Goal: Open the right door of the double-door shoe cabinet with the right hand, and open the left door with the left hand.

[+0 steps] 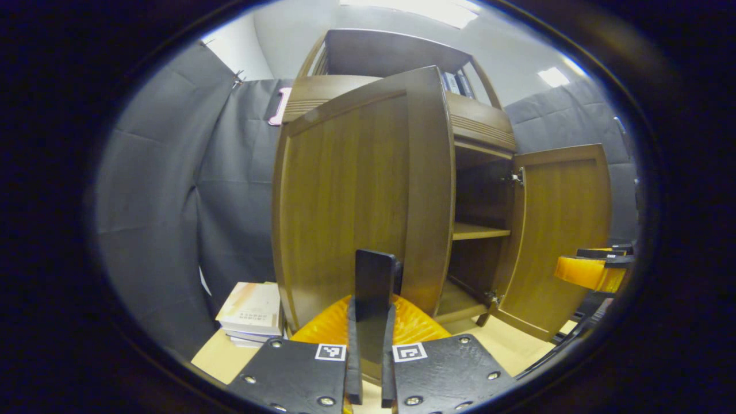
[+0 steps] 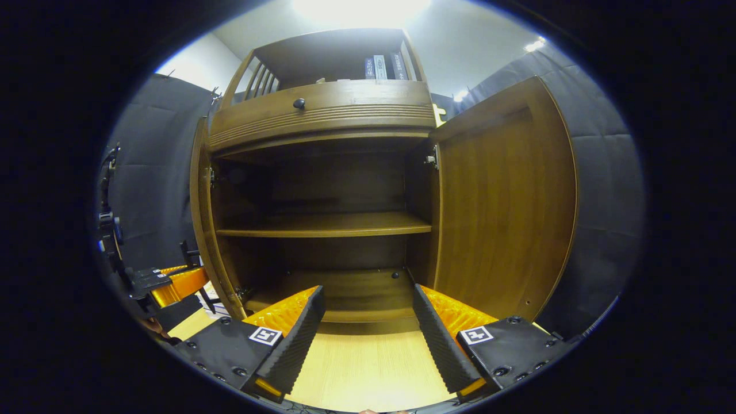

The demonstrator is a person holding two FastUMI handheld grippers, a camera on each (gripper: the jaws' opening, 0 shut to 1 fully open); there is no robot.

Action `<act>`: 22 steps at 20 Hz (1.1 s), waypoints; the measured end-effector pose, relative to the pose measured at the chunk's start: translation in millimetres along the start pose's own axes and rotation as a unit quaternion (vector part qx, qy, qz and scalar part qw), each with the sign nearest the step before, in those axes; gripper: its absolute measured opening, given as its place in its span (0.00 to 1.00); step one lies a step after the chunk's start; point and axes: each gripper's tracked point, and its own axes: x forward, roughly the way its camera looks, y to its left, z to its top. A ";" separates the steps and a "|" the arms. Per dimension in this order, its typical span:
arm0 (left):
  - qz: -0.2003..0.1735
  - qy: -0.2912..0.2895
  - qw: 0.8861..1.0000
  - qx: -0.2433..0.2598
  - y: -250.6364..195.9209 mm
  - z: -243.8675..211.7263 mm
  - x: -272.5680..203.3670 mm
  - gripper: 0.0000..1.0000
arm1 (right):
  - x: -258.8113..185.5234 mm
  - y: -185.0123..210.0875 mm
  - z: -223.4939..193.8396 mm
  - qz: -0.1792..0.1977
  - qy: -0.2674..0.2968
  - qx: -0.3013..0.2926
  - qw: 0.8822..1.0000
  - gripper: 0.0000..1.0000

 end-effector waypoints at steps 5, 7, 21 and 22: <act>0.012 -0.003 1.000 0.000 10.5 3.1 -7.0 0.15 | -1.1 6.8 -3.2 0.006 0.004 -0.001 1.000 0.93; 0.019 -0.003 1.000 -0.001 17.2 3.8 -11.4 0.17 | -1.2 9.0 -3.3 0.008 0.004 0.000 1.000 0.94; -0.006 -0.020 1.000 -0.010 83.6 2.4 -31.6 0.14 | 1.3 22.6 2.8 0.020 0.002 -0.009 1.000 0.94; -0.014 -0.018 1.000 -0.015 90.1 2.1 -31.6 0.14 | 2.1 23.6 3.5 0.022 0.004 -0.012 1.000 0.93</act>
